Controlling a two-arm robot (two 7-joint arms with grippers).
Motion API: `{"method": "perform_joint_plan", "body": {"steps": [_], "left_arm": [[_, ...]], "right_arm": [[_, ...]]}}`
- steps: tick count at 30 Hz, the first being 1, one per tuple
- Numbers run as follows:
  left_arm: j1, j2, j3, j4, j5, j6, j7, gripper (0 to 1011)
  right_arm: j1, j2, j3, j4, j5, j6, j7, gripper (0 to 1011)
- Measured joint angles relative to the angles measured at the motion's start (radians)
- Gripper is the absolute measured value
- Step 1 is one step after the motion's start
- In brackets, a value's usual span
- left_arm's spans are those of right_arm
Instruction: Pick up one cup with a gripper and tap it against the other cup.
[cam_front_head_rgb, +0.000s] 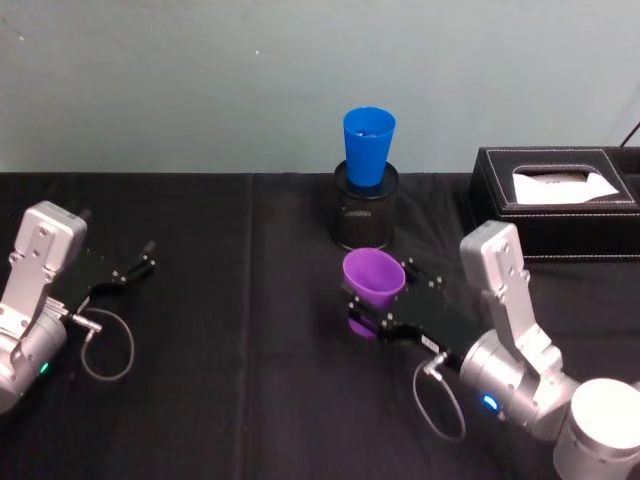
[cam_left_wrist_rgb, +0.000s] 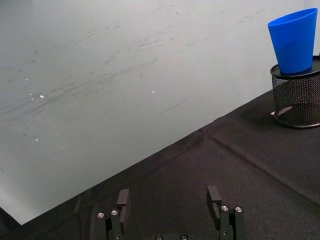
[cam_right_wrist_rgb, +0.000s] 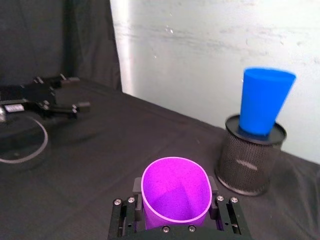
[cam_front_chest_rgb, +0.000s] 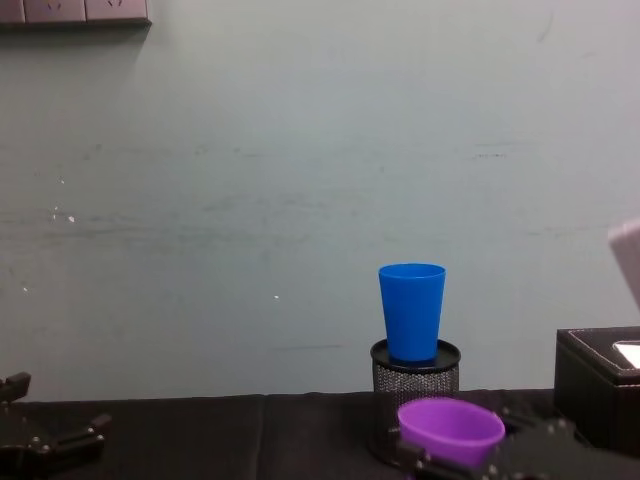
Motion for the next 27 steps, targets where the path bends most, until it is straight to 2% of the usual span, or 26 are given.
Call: {"method": "perform_joint_plan", "body": {"steps": [9, 20, 27], "left_arm": [[0.000, 0.000, 0.000, 0.000, 0.000, 0.000, 0.000, 1000], [0.000, 0.000, 0.000, 0.000, 0.000, 0.000, 0.000, 1000], [0.000, 0.000, 0.000, 0.000, 0.000, 0.000, 0.000, 1000]], "right_arm": [[-0.001, -0.037, 0.012, 0.071, -0.023, -0.025, 0.000, 721], [-0.014, -0.060, 0.027, 0.089, -0.046, -0.029, 0.006, 720], [-0.014, -0.060, 0.027, 0.090, -0.048, -0.029, 0.007, 720]]}}
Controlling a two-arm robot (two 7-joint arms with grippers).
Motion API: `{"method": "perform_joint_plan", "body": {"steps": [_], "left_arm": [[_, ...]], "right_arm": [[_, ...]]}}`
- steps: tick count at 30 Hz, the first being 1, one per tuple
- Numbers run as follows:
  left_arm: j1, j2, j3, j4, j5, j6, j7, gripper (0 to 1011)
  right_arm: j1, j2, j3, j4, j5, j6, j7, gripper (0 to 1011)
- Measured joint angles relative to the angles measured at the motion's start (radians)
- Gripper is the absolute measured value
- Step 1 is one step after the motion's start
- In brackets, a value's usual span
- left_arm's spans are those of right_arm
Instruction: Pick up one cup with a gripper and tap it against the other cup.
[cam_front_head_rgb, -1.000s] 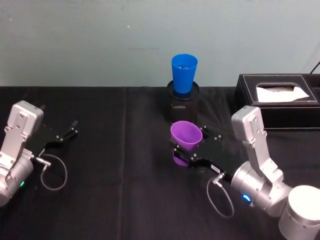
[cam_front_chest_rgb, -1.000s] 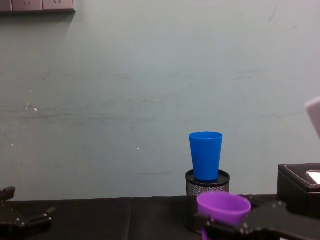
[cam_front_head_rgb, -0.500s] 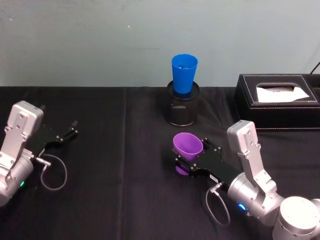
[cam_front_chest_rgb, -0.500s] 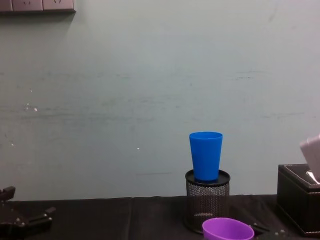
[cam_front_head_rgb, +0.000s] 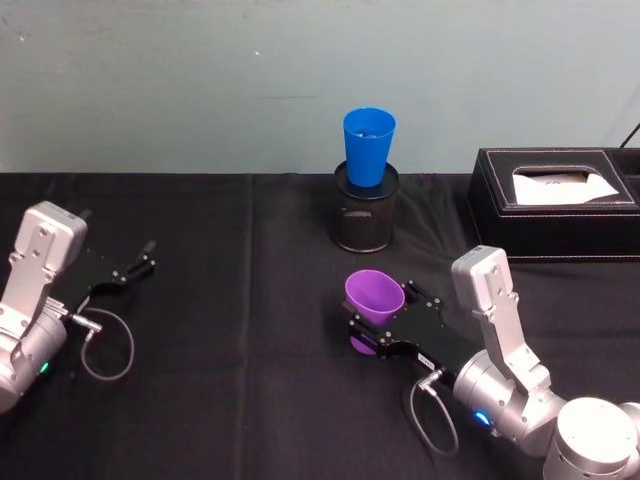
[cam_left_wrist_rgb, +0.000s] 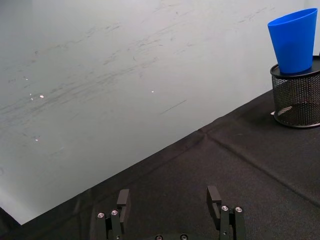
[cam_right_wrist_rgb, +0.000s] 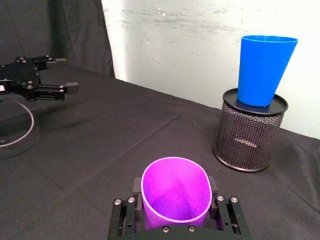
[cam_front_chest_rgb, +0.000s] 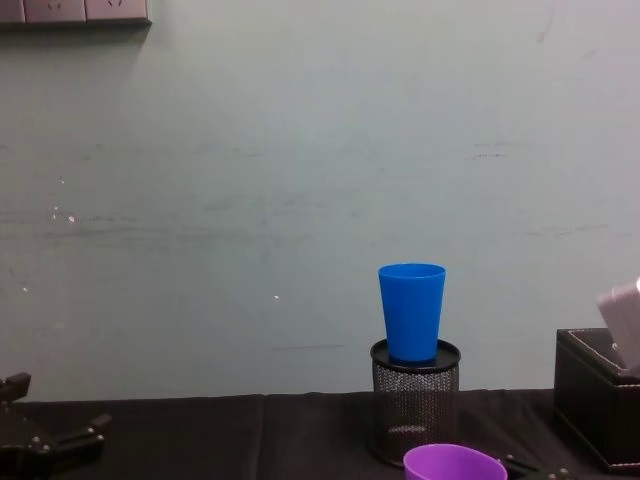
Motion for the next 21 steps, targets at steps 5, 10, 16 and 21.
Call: {"method": "perform_joint_plan", "body": {"steps": [5, 10, 16, 21], "left_arm": [[0.000, 0.000, 0.000, 0.000, 0.000, 0.000, 0.000, 1000], [0.000, 0.000, 0.000, 0.000, 0.000, 0.000, 0.000, 1000], [0.000, 0.000, 0.000, 0.000, 0.000, 0.000, 0.000, 1000], [0.000, 0.000, 0.000, 0.000, 0.000, 0.000, 0.000, 1000]], "right_arm": [[0.000, 0.001, -0.001, -0.001, 0.001, 0.000, 0.001, 783], [0.001, 0.001, -0.001, -0.001, 0.002, 0.000, 0.002, 916], [-0.003, 0.002, 0.004, -0.023, 0.001, 0.000, 0.001, 1002], [-0.032, 0.003, 0.048, -0.111, -0.003, -0.005, -0.031, 1000]]}}
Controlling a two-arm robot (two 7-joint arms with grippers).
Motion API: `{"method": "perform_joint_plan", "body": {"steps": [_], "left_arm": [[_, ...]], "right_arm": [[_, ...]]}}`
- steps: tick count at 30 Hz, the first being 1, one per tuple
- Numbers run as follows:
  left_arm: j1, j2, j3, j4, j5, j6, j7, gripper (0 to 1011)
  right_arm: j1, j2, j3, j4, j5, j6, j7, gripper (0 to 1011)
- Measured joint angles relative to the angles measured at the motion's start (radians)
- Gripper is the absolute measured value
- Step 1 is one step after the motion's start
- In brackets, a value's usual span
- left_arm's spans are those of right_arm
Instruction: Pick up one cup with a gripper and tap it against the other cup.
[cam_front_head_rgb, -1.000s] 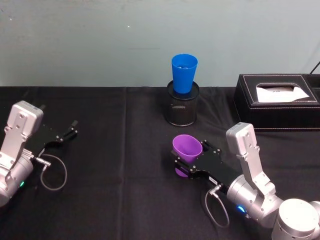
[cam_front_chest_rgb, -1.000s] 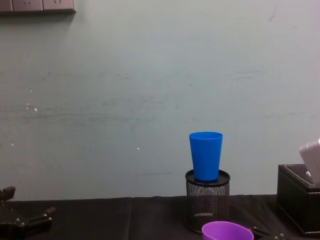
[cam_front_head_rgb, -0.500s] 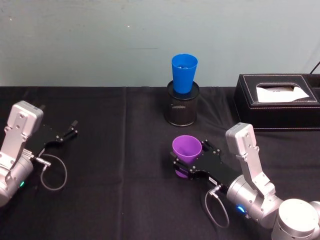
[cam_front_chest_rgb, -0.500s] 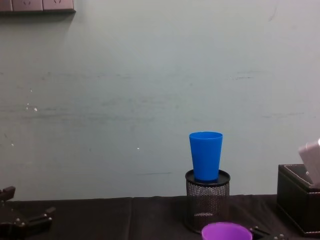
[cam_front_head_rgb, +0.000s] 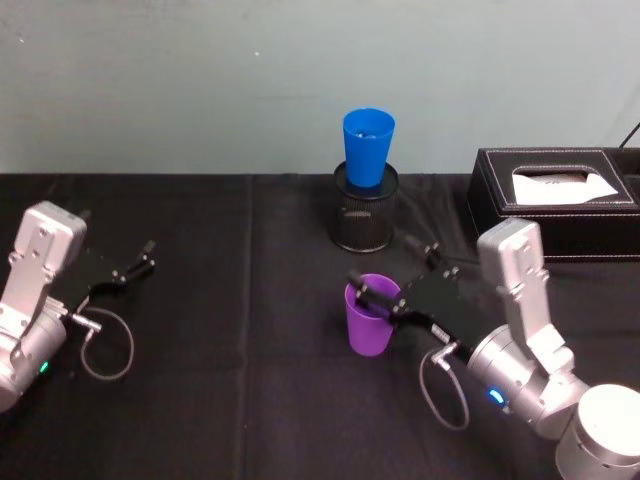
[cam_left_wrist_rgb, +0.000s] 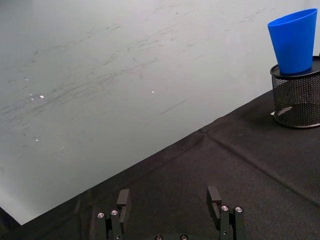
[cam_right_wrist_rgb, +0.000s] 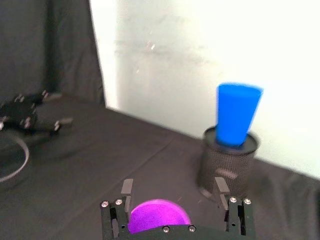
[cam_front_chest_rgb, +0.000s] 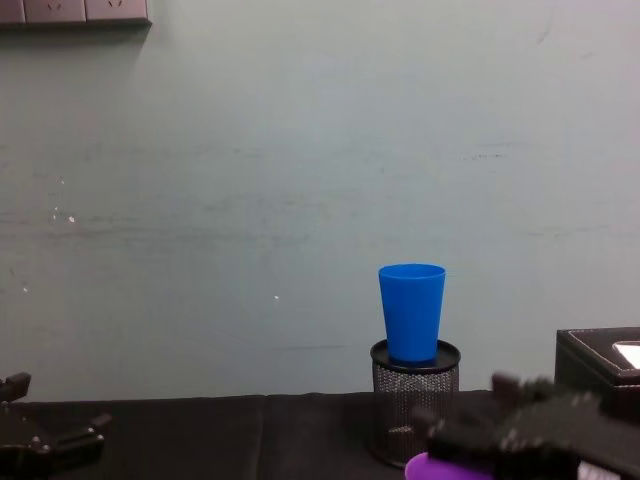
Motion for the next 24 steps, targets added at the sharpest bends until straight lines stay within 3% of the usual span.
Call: {"method": "perform_joint_plan", "body": {"steps": [3, 6, 10, 16, 24], "left_arm": [[0.000, 0.000, 0.000, 0.000, 0.000, 0.000, 0.000, 1000], [0.000, 0.000, 0.000, 0.000, 0.000, 0.000, 0.000, 1000], [0.000, 0.000, 0.000, 0.000, 0.000, 0.000, 0.000, 1000], [0.000, 0.000, 0.000, 0.000, 0.000, 0.000, 0.000, 1000], [0.000, 0.000, 0.000, 0.000, 0.000, 0.000, 0.000, 1000]], "right_arm": [[-0.014, -0.001, 0.020, -0.035, -0.004, 0.000, -0.020, 1002], [-0.046, -0.017, 0.059, -0.080, -0.024, 0.004, -0.081, 1000], [-0.072, -0.045, 0.084, -0.092, -0.054, 0.026, -0.154, 1002], [-0.092, -0.113, 0.115, -0.038, -0.111, 0.090, -0.274, 1000], [-0.074, -0.146, 0.125, 0.035, -0.150, 0.096, -0.304, 1002]]}}
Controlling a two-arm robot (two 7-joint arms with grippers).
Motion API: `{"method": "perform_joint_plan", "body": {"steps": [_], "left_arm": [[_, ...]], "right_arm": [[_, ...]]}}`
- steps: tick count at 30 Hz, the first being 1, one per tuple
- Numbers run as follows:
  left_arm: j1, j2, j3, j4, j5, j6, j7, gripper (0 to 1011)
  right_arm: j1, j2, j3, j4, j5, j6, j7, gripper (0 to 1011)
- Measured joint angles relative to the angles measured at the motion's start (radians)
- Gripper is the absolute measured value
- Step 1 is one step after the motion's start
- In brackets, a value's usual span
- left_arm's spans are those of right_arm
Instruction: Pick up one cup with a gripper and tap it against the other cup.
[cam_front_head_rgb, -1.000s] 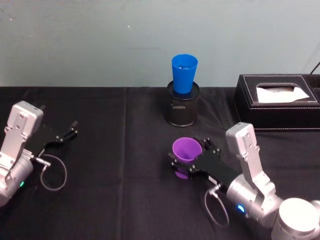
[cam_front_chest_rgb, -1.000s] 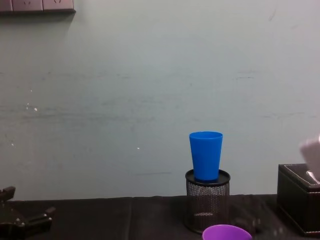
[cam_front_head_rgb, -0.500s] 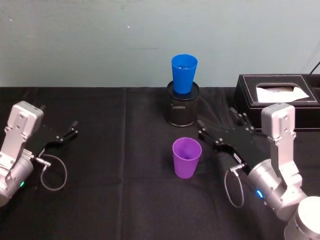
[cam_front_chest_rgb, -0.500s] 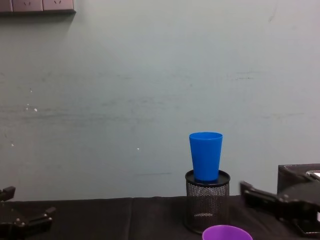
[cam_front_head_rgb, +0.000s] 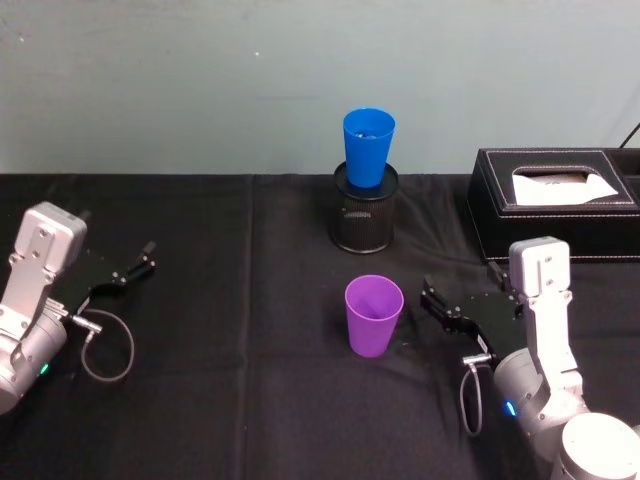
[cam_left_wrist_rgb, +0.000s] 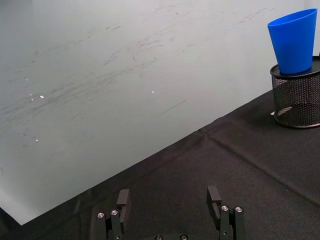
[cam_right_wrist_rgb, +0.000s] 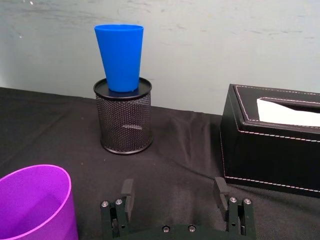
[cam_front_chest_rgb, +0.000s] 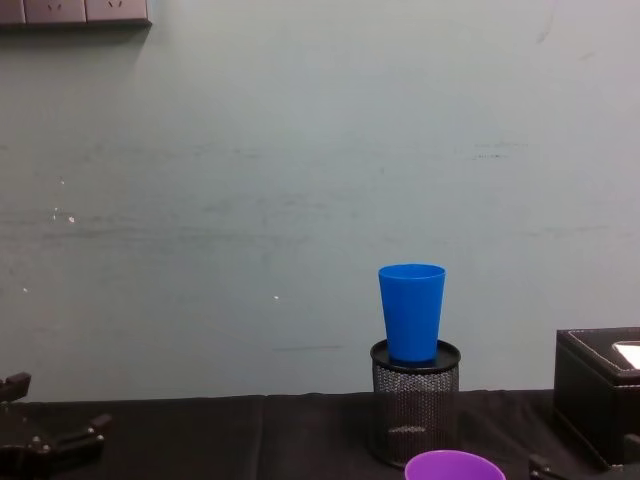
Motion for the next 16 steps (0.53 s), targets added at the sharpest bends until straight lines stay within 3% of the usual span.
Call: {"method": "perform_joint_plan", "body": {"steps": [16], "left_arm": [[0.000, 0.000, 0.000, 0.000, 0.000, 0.000, 0.000, 1000]], "right_arm": [[0.005, -0.002, 0.000, 0.013, -0.007, -0.010, 0.011, 1000]]}}
